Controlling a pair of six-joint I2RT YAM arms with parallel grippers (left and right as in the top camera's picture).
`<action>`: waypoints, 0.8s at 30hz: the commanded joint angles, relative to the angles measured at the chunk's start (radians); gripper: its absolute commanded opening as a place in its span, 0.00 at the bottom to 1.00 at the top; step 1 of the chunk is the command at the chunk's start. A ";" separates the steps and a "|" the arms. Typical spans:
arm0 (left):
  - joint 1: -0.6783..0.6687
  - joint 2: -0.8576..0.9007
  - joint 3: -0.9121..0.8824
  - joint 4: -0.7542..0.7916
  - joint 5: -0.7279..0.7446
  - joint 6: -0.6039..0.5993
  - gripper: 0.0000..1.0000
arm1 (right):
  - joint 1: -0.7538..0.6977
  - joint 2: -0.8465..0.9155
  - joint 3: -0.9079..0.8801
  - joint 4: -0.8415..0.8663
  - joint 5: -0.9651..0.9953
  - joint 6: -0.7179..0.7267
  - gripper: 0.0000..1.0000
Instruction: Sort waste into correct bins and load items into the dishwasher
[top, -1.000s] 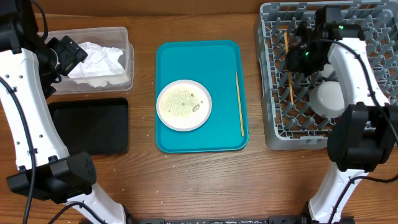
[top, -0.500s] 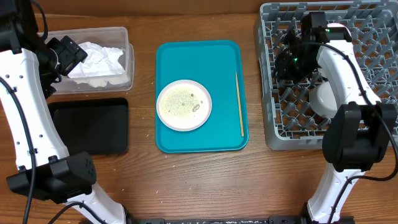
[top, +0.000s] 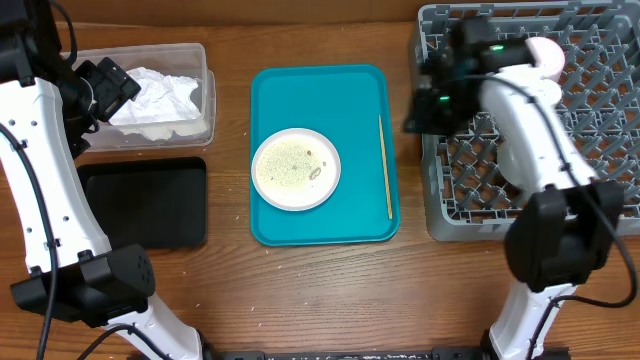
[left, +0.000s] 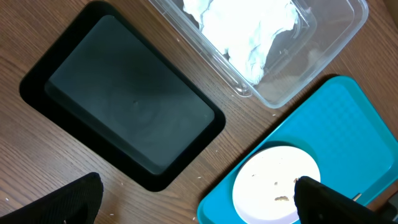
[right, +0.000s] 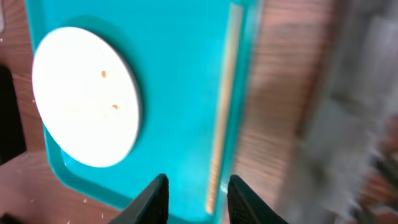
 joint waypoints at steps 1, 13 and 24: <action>-0.001 0.005 0.010 0.001 -0.007 -0.012 1.00 | 0.110 -0.021 -0.010 0.046 0.226 0.163 0.33; -0.001 0.005 0.010 0.001 -0.007 -0.012 1.00 | 0.244 0.002 -0.340 0.313 0.392 0.341 0.23; -0.001 0.005 0.010 0.001 -0.007 -0.012 1.00 | 0.244 0.002 -0.488 0.425 0.385 0.355 0.22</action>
